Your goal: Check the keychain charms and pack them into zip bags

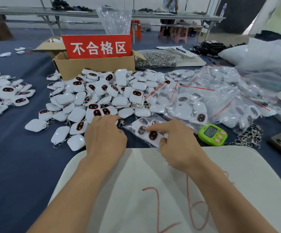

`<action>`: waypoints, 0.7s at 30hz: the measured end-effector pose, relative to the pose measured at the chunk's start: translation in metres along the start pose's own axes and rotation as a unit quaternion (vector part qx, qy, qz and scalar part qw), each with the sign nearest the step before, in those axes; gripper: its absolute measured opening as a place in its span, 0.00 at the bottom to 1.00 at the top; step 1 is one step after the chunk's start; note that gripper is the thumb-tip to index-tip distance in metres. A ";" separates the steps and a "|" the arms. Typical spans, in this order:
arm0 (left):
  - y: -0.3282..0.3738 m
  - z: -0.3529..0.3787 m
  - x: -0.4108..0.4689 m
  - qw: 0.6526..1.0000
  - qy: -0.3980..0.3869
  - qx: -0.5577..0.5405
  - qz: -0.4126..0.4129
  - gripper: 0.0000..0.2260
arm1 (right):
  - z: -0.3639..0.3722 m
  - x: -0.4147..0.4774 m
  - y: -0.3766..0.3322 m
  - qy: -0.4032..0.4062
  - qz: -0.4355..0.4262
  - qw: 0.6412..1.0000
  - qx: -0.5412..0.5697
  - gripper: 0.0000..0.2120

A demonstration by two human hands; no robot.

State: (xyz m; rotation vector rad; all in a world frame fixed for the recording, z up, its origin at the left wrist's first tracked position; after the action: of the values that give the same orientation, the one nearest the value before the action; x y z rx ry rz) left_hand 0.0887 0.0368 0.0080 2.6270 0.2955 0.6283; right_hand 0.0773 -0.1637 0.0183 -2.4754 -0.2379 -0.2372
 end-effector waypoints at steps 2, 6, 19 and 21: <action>0.002 0.003 0.000 1.000 -0.013 0.006 0.018 0.17 | 0.001 0.000 0.006 -0.003 0.022 1.000 -0.006 0.26; 0.001 0.004 0.002 0.998 -0.032 0.057 0.024 0.19 | -0.009 -0.001 0.012 0.071 0.050 0.995 0.045 0.19; -0.002 -0.014 0.007 0.997 0.039 0.062 0.007 0.14 | -0.033 -0.003 0.017 0.165 0.106 0.965 0.175 0.19; -0.005 -0.023 0.008 0.996 0.085 -0.033 -0.012 0.13 | -0.035 -0.004 0.017 0.174 0.101 0.959 0.198 0.18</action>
State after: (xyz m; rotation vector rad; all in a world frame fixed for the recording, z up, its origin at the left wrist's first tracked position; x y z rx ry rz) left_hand 0.0843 0.0515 0.0275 2.5073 0.3510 0.8404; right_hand 0.0737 -0.1986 0.0352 -2.0008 0.1087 -0.4807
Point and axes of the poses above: each hand's wrist, its own x-axis towards the middle knuckle, its own z-axis out of the palm, y = z × x, the point moved 8 cm from there along x, towards the middle knuckle, and after that the axes turned 4 degrees about y, right-handed, at the moved point
